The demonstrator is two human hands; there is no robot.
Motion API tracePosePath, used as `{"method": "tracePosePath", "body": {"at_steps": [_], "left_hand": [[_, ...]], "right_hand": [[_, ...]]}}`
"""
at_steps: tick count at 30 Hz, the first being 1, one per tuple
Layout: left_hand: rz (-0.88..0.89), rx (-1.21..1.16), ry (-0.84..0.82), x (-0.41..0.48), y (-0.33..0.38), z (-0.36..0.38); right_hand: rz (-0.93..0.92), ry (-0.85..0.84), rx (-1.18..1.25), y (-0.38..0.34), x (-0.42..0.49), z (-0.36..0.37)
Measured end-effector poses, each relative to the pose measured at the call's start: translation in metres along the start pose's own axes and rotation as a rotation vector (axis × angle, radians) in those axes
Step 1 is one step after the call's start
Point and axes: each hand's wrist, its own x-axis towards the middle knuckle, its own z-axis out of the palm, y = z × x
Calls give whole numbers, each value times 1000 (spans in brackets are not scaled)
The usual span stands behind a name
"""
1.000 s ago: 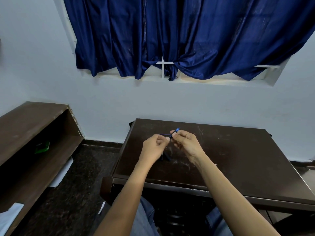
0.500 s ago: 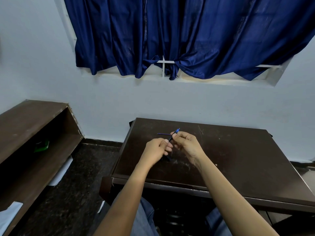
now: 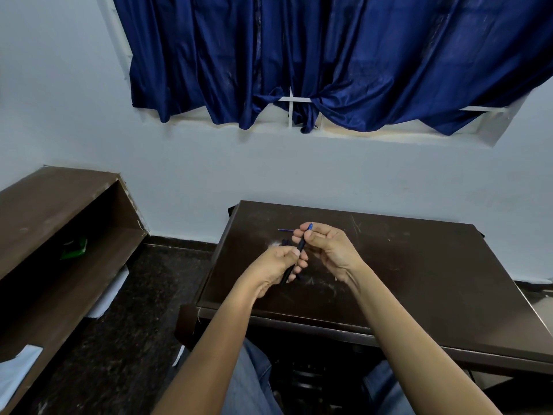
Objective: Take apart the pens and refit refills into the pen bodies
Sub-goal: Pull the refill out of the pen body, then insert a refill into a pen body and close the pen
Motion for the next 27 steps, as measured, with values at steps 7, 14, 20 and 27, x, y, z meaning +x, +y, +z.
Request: {"method": "tracePosePath", "body": {"at_steps": [7, 14, 20, 27], "left_hand": [[181, 417, 341, 22, -26, -2], [108, 531, 486, 53, -53, -1], [-8, 351, 497, 74, -71, -19], [-90, 328, 456, 81, -92, -32]], "right_hand": [[-21, 254, -4, 28, 13, 9], [125, 403, 75, 60, 46, 7], [310, 402, -423, 88, 77, -38], [276, 317, -1120, 134, 98, -60]]}}
